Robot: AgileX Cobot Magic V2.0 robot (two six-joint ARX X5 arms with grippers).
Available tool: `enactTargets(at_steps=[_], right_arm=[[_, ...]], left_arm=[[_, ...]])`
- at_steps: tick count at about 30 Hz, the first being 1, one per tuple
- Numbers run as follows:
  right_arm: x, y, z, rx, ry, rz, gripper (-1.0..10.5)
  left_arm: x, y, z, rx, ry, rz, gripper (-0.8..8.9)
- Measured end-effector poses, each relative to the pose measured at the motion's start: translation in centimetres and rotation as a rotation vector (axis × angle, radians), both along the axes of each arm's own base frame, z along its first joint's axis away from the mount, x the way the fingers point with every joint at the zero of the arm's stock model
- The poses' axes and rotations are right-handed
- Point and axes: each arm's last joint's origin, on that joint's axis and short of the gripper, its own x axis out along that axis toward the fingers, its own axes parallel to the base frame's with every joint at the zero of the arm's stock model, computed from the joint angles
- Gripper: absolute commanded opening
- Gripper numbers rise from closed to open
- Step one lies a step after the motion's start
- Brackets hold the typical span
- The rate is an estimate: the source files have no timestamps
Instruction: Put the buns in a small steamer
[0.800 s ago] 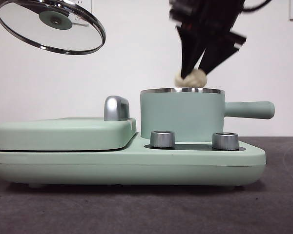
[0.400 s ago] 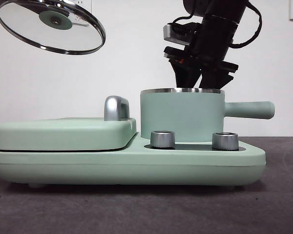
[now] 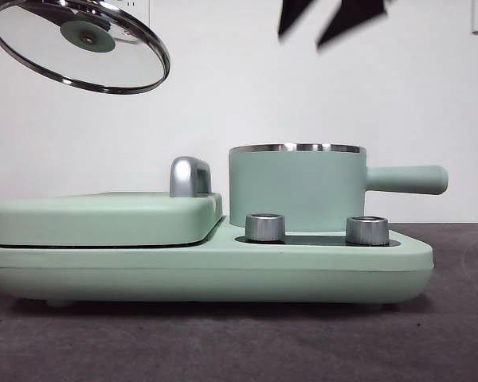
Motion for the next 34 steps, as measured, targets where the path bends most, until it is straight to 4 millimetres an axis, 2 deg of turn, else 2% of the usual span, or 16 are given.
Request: enactTargets(at_steps=[2, 4, 7, 10, 17, 28, 31, 34], right_arm=[[-1.1, -0.6, 3.0, 0.092, -0.172, 0.002, 3.4], [-2.0, -1.0, 4.5, 0.138, -0.248, 0.015, 3.4], [-3.1, -1.5, 5.5, 0.159, -0.283, 0.024, 3.4], [-3.6, -1.8, 5.5, 0.174, -0.297, 0.043, 3.4], [-6.3, -3.2, 2.2, 0.188, -0.328, 0.041, 3.1], [-13.4, -7.1, -6.6, 0.162, -0.222, -0.023, 3.0], [-15.5, -8.2, -8.0, 0.160, -0.178, -0.054, 3.0], [-17.5, -9.3, -8.5, 0.157, -0.150, -0.075, 3.0]], left_arm=[[-0.1, 0.0, -0.1, 0.006, 0.014, 0.000, 0.13], [-0.1, 0.0, -0.2, 0.006, 0.019, 0.001, 0.13], [-0.1, 0.0, -0.1, 0.004, 0.019, 0.003, 0.12], [-0.1, 0.0, -0.1, 0.003, 0.020, 0.003, 0.12], [-0.1, 0.0, -0.1, 0.002, 0.020, 0.004, 0.12], [-0.1, 0.0, -0.1, 0.002, 0.020, 0.002, 0.12], [-0.1, -0.1, -0.1, 0.003, 0.020, -0.002, 0.13], [-0.3, -0.4, -0.1, 0.001, 0.017, -0.017, 0.13]])
